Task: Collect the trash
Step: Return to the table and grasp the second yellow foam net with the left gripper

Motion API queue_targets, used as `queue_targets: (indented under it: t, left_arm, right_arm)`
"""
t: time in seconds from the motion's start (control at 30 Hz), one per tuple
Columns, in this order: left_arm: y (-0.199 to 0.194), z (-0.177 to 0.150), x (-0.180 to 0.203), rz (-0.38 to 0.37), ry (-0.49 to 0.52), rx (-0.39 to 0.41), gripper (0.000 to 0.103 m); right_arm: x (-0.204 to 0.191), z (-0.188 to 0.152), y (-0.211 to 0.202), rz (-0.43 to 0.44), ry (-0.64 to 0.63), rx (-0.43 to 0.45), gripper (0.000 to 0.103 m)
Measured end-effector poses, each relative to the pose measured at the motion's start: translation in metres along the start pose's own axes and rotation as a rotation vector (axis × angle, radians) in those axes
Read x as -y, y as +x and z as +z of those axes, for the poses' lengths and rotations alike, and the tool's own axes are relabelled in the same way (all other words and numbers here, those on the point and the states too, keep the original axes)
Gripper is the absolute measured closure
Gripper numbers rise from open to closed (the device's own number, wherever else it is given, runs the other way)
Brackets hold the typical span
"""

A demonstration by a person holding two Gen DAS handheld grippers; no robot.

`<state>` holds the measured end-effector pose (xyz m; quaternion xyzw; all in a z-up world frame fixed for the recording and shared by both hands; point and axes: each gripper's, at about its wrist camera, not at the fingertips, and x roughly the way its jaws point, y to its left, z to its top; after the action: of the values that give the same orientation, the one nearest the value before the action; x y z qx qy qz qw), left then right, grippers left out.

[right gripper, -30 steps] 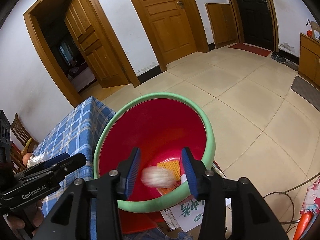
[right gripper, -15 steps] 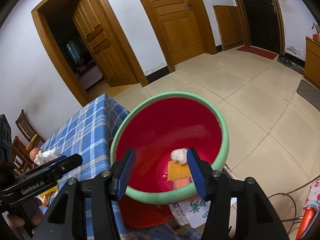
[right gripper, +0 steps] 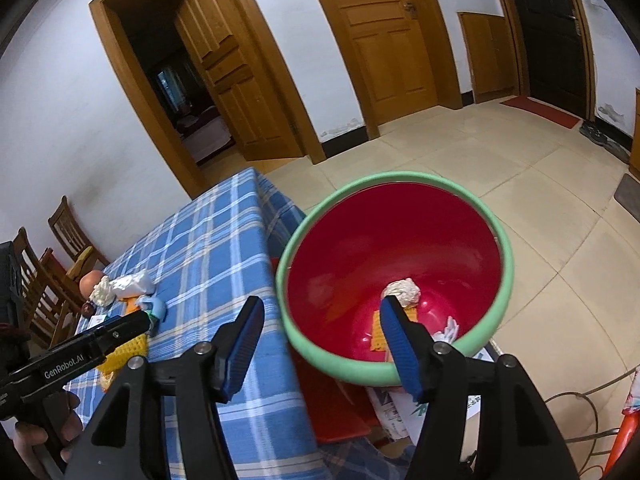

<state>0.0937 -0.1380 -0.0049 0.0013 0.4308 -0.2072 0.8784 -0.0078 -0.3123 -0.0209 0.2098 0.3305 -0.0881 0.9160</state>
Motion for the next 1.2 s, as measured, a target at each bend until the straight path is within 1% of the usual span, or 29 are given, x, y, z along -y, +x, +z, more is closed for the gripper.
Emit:
queue_targets:
  t: [0.37,0.63,0.77,0.9,0.97,1.03,1.07,1.13,1.17,1.2]
  left_arm:
    - [-0.021,-0.009,-0.052,0.084,-0.081,0.024,0.039]
    - [-0.024,-0.016,-0.083,0.164,-0.126,0.020,0.039]
    - [-0.018,-0.019,-0.095,0.168,-0.157,0.001,0.039]
    - [-0.013,-0.023,-0.100,0.156,-0.165,-0.010,0.040]
    - [-0.012,-0.024,-0.101,0.139,-0.164,-0.011,0.046]
    - [-0.011,-0.024,-0.101,0.113,-0.163,-0.013,0.054]
    - [-0.011,-0.025,-0.100,0.100,-0.164,-0.014,0.057]
    - [-0.009,-0.025,-0.099,0.070,-0.164,-0.017,0.066]
    - [-0.009,-0.025,-0.099,0.054,-0.162,-0.017,0.068]
    - [-0.009,-0.025,-0.097,0.051,-0.158,-0.014,0.073]
  right_arm:
    - [-0.036,-0.007,0.006,0.039,-0.054,-0.023,0.039]
    - [-0.055,-0.011,0.011,0.056,-0.087,-0.038,0.039]
    - [-0.063,-0.014,0.014,0.061,-0.099,-0.048,0.039]
    - [-0.069,-0.016,0.017,0.065,-0.112,-0.056,0.039]
    - [-0.070,-0.017,0.018,0.066,-0.115,-0.060,0.039]
    - [-0.073,-0.018,0.020,0.066,-0.118,-0.063,0.039]
    - [-0.074,-0.018,0.020,0.067,-0.119,-0.065,0.039]
    - [-0.076,-0.020,0.022,0.068,-0.124,-0.071,0.039]
    - [-0.077,-0.020,0.023,0.069,-0.126,-0.073,0.039]
    - [-0.078,-0.021,0.024,0.070,-0.127,-0.076,0.039]
